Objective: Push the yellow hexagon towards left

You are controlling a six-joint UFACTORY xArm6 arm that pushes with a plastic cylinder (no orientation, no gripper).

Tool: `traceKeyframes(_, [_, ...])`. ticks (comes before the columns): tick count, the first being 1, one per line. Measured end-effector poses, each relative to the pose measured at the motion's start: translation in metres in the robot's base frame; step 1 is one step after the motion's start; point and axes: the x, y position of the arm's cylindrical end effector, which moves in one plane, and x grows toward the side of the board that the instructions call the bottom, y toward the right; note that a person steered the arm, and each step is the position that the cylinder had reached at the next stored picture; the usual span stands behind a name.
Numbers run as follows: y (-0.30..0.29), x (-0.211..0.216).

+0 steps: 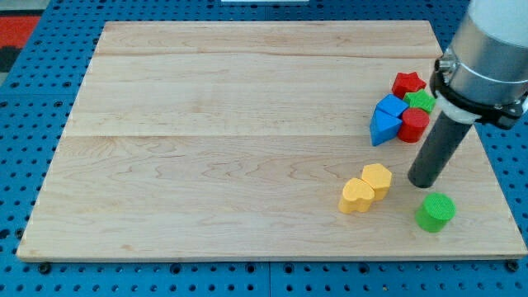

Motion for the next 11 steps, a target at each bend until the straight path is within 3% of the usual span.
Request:
traceKeyframes(4, [-0.102, -0.004])
traceKeyframes(6, [-0.172, -0.088])
traceKeyframes(8, [-0.232, -0.140])
traceKeyframes(10, [-0.132, -0.138])
traceKeyframes(11, [-0.125, -0.108])
